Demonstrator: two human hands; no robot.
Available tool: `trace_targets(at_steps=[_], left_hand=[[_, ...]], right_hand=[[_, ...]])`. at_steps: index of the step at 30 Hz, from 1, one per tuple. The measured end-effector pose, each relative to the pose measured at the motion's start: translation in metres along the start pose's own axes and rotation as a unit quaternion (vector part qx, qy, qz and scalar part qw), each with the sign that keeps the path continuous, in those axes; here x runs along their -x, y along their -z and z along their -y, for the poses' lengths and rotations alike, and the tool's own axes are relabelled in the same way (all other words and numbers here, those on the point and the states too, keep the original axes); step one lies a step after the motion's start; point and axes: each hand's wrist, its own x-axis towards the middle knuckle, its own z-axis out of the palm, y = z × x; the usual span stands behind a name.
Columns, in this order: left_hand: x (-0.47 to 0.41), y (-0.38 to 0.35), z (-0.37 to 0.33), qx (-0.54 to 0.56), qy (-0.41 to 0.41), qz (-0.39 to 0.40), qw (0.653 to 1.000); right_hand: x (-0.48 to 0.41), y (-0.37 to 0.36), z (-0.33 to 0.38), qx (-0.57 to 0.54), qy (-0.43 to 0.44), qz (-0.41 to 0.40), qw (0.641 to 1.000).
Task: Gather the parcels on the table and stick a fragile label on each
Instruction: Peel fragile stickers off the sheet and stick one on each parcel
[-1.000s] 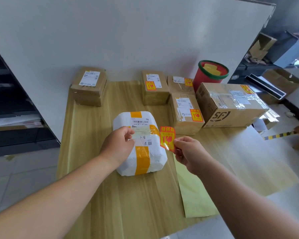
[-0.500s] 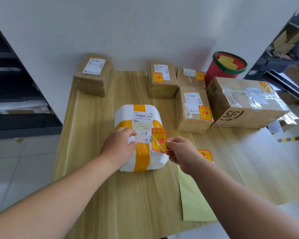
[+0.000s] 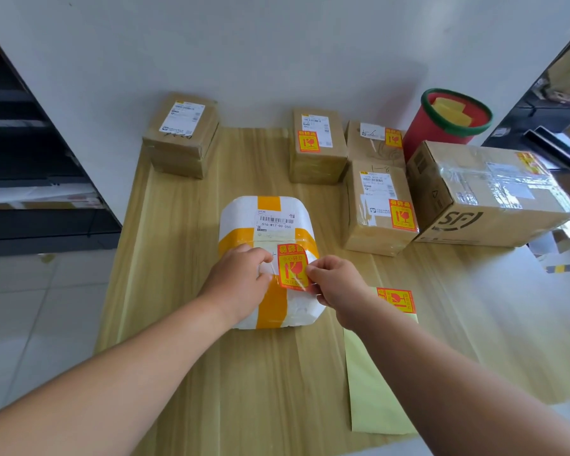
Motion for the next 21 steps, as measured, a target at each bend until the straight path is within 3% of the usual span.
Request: trace_targets(at_steps=[21], left_hand=[[-0.007,-0.006,-0.001,-0.011,-0.007,0.009,1.000]], right_hand=[[-0.006,-0.013,0.000,0.119,0.032,-0.051,0.991]])
